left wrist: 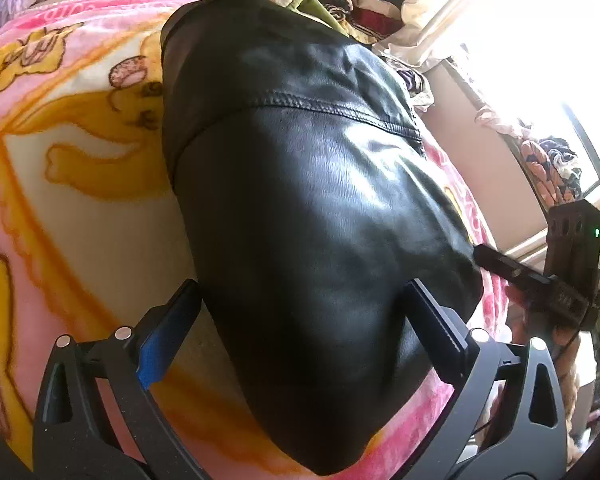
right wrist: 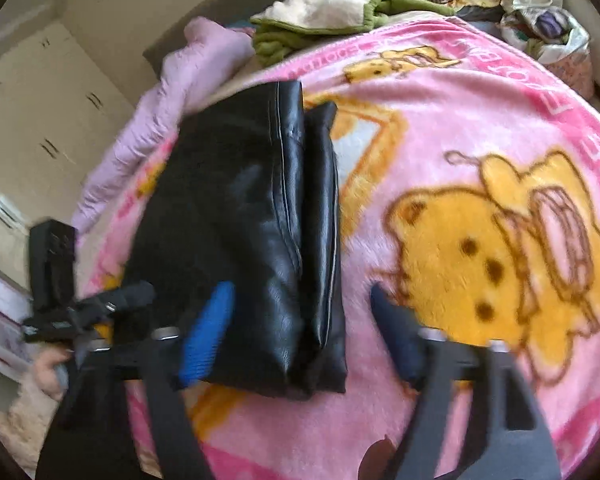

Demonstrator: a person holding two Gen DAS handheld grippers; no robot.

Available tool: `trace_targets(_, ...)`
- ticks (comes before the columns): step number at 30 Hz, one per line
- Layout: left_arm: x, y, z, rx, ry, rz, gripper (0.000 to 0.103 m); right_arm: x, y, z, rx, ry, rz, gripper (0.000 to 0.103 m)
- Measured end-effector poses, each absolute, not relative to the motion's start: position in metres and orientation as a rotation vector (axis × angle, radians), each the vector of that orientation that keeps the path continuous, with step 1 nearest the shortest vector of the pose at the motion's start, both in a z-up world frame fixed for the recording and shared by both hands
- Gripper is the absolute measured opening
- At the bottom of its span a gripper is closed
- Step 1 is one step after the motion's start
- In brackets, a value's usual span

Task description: Fold large clothes

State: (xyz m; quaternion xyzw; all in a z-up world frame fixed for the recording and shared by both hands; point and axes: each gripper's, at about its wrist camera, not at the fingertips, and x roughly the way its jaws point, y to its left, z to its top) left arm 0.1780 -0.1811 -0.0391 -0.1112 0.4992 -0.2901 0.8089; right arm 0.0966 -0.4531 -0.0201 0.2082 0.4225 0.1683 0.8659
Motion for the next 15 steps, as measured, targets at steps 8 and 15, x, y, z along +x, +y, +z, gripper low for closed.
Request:
trace_targets(8,0.186,-0.182,-0.049,-0.279,1.102,-0.627,0.095,0.155,-0.452,-0.051,0.522,1.027,0.533,0.083)
trace_targets(15,0.192,-0.179,-0.056,-0.303,1.1,-0.614,0.095,0.172,-0.443,-0.071,0.551,1.054,0.652,0.071)
